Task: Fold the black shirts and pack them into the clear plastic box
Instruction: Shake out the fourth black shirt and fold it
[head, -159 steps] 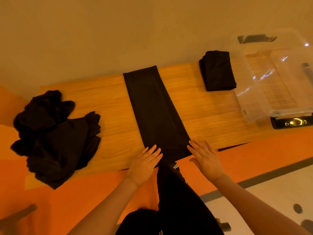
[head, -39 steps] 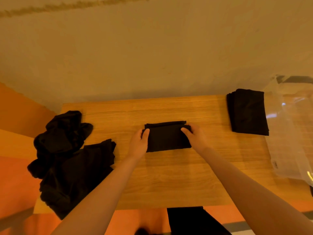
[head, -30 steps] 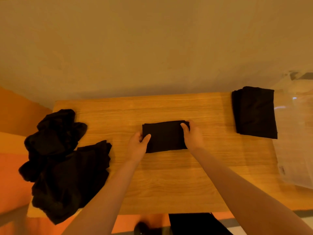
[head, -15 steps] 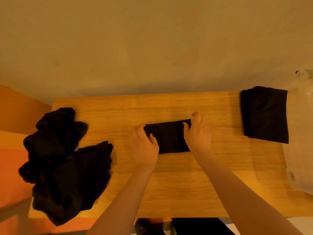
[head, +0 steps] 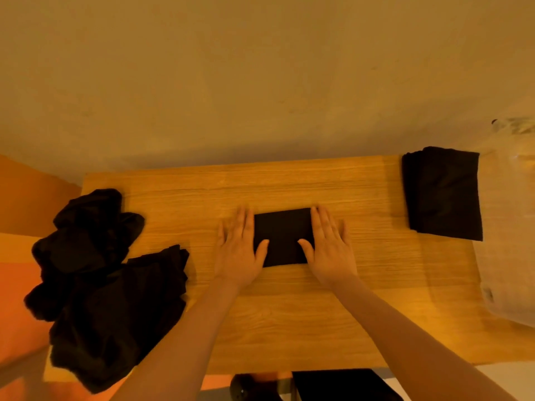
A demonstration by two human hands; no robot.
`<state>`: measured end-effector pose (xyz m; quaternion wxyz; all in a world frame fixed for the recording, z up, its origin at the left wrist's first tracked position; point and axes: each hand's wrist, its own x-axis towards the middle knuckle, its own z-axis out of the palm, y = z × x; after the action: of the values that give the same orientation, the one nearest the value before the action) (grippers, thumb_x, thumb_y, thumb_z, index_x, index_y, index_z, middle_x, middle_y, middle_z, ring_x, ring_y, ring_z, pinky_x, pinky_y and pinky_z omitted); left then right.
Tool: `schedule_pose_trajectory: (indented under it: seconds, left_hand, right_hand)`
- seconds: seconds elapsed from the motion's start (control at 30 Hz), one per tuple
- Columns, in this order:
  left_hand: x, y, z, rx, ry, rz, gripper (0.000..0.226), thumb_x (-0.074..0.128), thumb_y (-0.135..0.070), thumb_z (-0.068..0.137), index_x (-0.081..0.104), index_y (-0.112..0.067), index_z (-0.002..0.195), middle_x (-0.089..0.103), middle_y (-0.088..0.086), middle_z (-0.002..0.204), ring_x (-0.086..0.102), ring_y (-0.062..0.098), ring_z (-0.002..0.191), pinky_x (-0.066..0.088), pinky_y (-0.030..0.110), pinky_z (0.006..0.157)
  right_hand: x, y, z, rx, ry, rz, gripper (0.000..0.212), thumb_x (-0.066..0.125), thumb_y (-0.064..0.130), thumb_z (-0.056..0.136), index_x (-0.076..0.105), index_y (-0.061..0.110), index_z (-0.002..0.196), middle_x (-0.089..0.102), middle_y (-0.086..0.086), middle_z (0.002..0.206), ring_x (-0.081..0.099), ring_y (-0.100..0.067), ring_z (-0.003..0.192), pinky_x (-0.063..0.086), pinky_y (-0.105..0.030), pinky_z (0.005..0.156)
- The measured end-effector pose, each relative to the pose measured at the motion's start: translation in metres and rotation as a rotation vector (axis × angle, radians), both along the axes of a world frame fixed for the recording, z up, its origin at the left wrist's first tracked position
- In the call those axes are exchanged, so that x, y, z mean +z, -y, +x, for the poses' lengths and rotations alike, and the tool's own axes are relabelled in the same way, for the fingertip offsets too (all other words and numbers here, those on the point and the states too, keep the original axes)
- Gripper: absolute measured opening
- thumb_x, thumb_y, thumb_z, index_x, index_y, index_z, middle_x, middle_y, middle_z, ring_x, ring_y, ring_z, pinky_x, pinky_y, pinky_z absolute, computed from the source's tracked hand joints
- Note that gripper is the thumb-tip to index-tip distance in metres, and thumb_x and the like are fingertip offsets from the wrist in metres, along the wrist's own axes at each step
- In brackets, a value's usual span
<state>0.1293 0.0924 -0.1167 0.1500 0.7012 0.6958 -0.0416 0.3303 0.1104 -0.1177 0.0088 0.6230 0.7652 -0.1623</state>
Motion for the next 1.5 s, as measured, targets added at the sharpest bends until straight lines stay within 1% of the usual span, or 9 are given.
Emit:
schedule_pose_trajectory:
  seconds: [0.13,0.27,0.43,0.57,0.7,0.8,1.03,1.33,1.5]
  left_hand:
    - [0.006,0.008,-0.014,0.111,0.080,0.012,0.071,0.000,-0.055,0.086,-0.015,-0.016,0.144,-0.018,0.004,0.153,-0.021,0.018,0.140,-0.011,0.042,0.116]
    - [0.016,0.027,0.025,0.014,0.108,0.131,0.061,0.016,-0.044,0.095,0.014,-0.009,0.146,0.009,0.007,0.154,-0.001,0.018,0.142,-0.008,0.038,0.114]
    - [0.006,0.025,0.036,-0.052,0.012,0.070,0.059,0.017,-0.046,0.095,0.029,-0.014,0.144,0.026,0.005,0.152,0.012,0.022,0.141,-0.003,0.043,0.112]
    - [0.015,0.012,0.030,0.454,0.252,-0.013,0.066,0.033,-0.045,0.097,0.003,-0.015,0.149,-0.002,0.008,0.157,-0.003,0.026,0.144,0.001,0.042,0.117]
    - [0.044,-0.006,0.047,0.976,0.632,-0.092,0.076,0.055,-0.038,0.090,0.015,-0.012,0.148,0.024,0.012,0.152,0.025,0.028,0.139,0.028,0.039,0.110]
    - [0.056,-0.027,0.059,1.105,0.748,-0.232,0.078,0.063,-0.036,0.085,0.019,-0.017,0.147,0.035,0.009,0.147,0.038,0.028,0.132,0.037,0.038,0.101]
    - [0.066,-0.058,0.067,1.097,0.898,-0.582,0.049,0.070,-0.023,0.081,0.054,-0.009,0.125,0.059,0.012,0.122,0.058,0.026,0.109,0.048,0.033,0.083]
    - [0.079,-0.056,0.087,0.539,0.854,-0.454,0.042,0.067,-0.014,0.084,0.046,-0.013,0.120,0.051,0.000,0.107,0.056,0.018,0.098,0.051,0.031,0.077]
    - [0.070,-0.055,0.124,0.280,0.852,-0.306,0.031,0.059,-0.012,0.089,0.048,-0.013,0.118,0.056,0.000,0.109,0.058,0.017,0.100,0.046,0.021,0.070]
  right_hand:
    - [0.014,0.004,0.011,-0.105,0.020,-0.007,0.079,-0.005,0.064,0.084,-0.009,0.015,0.146,-0.011,-0.004,0.153,-0.013,-0.018,0.141,-0.005,-0.044,0.114]
    - [0.022,-0.004,-0.022,0.146,-0.011,0.126,0.058,0.028,0.041,0.090,0.038,0.011,0.139,0.038,-0.009,0.146,0.033,-0.024,0.135,0.025,-0.047,0.111]
    - [0.007,-0.002,-0.011,0.141,0.038,-0.011,0.061,0.010,0.047,0.097,0.036,0.013,0.141,0.036,-0.003,0.148,0.028,-0.018,0.137,0.028,-0.048,0.106]
    - [0.005,0.023,-0.002,-0.048,0.056,-0.034,0.069,-0.006,0.052,0.094,0.018,0.011,0.144,0.018,-0.004,0.153,0.015,-0.021,0.140,0.014,-0.050,0.110]
    - [0.011,0.038,-0.002,-0.158,0.031,-0.085,0.069,-0.003,0.053,0.094,0.021,0.009,0.142,0.024,-0.008,0.150,0.020,-0.024,0.139,0.005,-0.049,0.111]
    - [0.016,0.038,0.003,-0.130,-0.026,-0.118,0.082,-0.026,0.061,0.080,-0.002,0.016,0.143,-0.007,-0.002,0.151,-0.009,-0.020,0.140,-0.008,-0.048,0.111]
    - [0.019,0.033,0.021,-0.110,-0.085,-0.148,0.088,-0.031,0.064,0.073,-0.003,0.018,0.142,-0.008,0.002,0.151,-0.011,-0.017,0.140,-0.002,-0.048,0.111]
    - [0.025,0.059,0.040,-0.328,-0.022,-0.151,0.089,-0.030,0.068,0.069,-0.007,0.020,0.141,-0.016,0.004,0.149,-0.020,-0.017,0.138,-0.009,-0.048,0.111]
    - [0.025,0.107,0.044,-0.624,0.132,-0.123,0.082,-0.013,0.061,0.086,0.021,0.010,0.142,0.019,-0.007,0.152,0.006,-0.019,0.140,-0.013,-0.047,0.110]
